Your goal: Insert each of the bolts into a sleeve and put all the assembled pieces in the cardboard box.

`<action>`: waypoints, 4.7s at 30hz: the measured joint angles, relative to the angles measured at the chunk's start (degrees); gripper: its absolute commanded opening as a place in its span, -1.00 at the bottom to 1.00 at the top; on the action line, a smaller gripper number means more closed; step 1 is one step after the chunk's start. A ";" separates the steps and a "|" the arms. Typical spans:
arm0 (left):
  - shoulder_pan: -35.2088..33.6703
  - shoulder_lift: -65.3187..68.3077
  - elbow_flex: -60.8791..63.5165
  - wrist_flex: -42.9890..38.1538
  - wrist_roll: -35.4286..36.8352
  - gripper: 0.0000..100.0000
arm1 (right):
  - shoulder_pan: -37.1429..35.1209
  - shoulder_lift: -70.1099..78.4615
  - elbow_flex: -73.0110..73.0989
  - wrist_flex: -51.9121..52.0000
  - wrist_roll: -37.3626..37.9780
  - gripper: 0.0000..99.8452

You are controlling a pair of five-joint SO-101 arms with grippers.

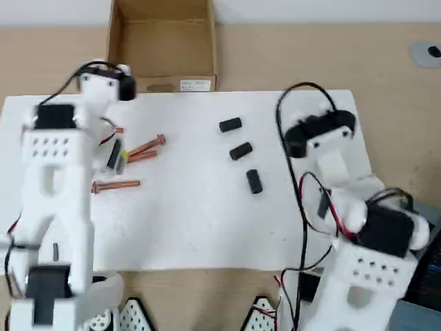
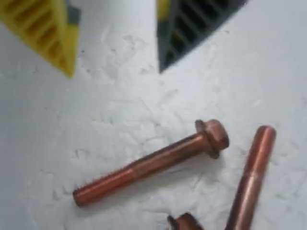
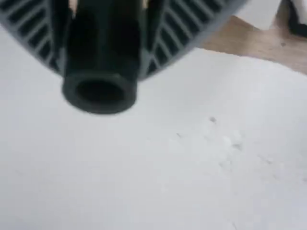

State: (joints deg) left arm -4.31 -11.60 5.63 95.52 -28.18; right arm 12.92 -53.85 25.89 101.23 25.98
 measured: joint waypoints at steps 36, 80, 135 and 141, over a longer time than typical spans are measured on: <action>8.62 50.73 -44.92 -0.09 -16.44 -0.75 | 5.89 -1.49 2.29 0.00 2.64 -0.98; 8.26 64.09 -68.40 4.31 -7.91 -0.99 | 5.89 -1.49 2.29 0.00 2.64 -0.98; -11.08 -20.66 -38.33 4.66 34.46 -1.00 | 5.80 -19.60 -9.76 0.00 -12.04 -0.98; -11.08 -40.79 -10.64 2.99 37.36 -1.00 | 5.80 -26.64 -0.44 -2.99 -14.33 -0.98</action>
State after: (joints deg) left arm -15.38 -52.40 -5.01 98.51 9.19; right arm 18.73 -80.48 25.45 98.24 11.65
